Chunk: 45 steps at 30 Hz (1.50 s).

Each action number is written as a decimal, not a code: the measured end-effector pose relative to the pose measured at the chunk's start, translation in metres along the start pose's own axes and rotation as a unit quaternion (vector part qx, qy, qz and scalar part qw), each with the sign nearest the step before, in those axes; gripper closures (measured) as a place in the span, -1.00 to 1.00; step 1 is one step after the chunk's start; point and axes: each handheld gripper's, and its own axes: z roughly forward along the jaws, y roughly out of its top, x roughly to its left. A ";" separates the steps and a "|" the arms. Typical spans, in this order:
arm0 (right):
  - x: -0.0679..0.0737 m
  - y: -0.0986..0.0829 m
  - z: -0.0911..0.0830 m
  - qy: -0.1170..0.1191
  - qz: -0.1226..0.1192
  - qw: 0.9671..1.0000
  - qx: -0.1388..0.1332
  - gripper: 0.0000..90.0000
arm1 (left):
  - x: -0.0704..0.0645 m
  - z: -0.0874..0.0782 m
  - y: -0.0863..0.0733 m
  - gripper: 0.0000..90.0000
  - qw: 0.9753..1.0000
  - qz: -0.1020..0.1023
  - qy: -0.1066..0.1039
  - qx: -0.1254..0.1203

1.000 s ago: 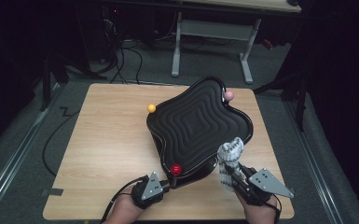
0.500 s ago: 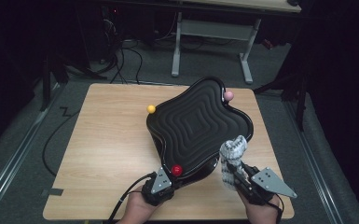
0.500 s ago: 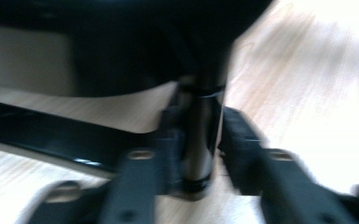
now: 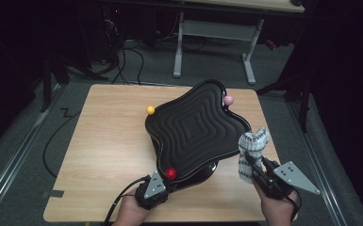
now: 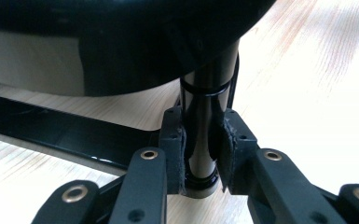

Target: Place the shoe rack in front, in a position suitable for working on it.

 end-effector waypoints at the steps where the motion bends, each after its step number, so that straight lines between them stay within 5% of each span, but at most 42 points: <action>1: -0.002 0.002 0.000 -0.001 0.003 1.000 -0.002 0.62 | 0.001 -0.001 -0.001 0.63 1.000 0.001 0.001 0.000; 15: -0.014 0.009 0.011 -0.009 0.024 1.000 -0.008 0.60 | 0.006 -0.013 -0.008 0.63 1.000 0.006 0.005 0.002; 19: -0.016 0.018 0.007 0.016 0.046 0.999 -0.022 0.63 | 0.006 -0.014 -0.009 0.62 1.000 0.008 0.007 0.002; 27: -0.012 0.020 0.011 0.041 0.054 0.998 -0.018 0.65 | 0.007 -0.014 -0.009 0.62 1.000 0.008 0.009 0.002; 45: 0.026 0.003 0.006 0.087 -0.006 0.996 -0.003 0.64 | 0.008 -0.011 -0.008 0.62 1.000 0.015 0.002 -0.001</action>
